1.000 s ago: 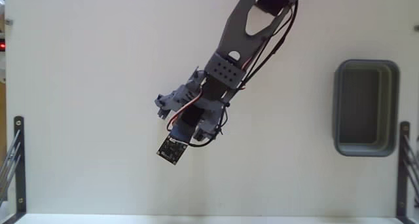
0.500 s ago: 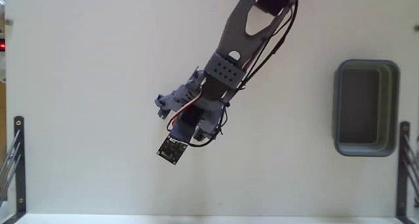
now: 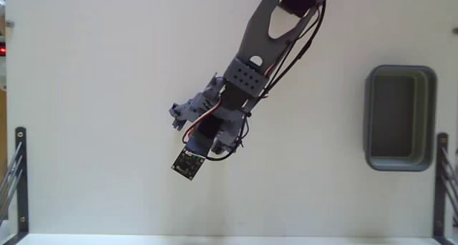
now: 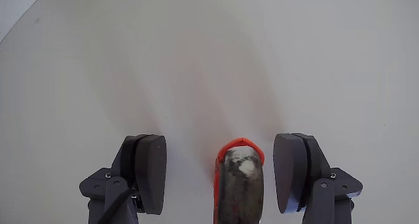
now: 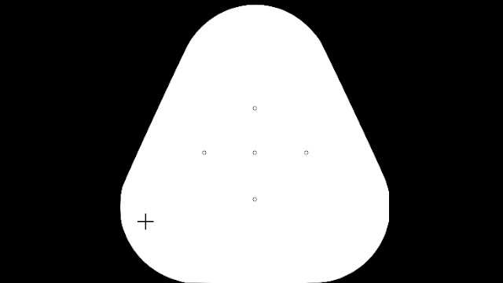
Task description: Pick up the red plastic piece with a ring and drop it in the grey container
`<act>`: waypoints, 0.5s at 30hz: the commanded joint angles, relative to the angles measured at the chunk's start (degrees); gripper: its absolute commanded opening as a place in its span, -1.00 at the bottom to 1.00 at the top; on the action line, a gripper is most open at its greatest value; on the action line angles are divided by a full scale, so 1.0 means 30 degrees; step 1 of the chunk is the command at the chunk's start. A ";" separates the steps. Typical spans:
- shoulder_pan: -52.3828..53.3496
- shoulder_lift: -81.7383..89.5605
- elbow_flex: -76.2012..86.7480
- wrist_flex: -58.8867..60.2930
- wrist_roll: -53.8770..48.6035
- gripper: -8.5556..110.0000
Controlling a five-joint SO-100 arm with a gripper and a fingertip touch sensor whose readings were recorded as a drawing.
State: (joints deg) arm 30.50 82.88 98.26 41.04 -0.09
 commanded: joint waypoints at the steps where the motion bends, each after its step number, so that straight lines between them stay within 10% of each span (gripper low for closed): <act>1: 0.0451 0.0581 0.0058 -0.0152 0.0029 0.84; 15: 0.0451 0.0581 0.0058 -0.0152 0.0029 0.77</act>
State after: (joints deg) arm 30.50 82.88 98.26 41.04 0.00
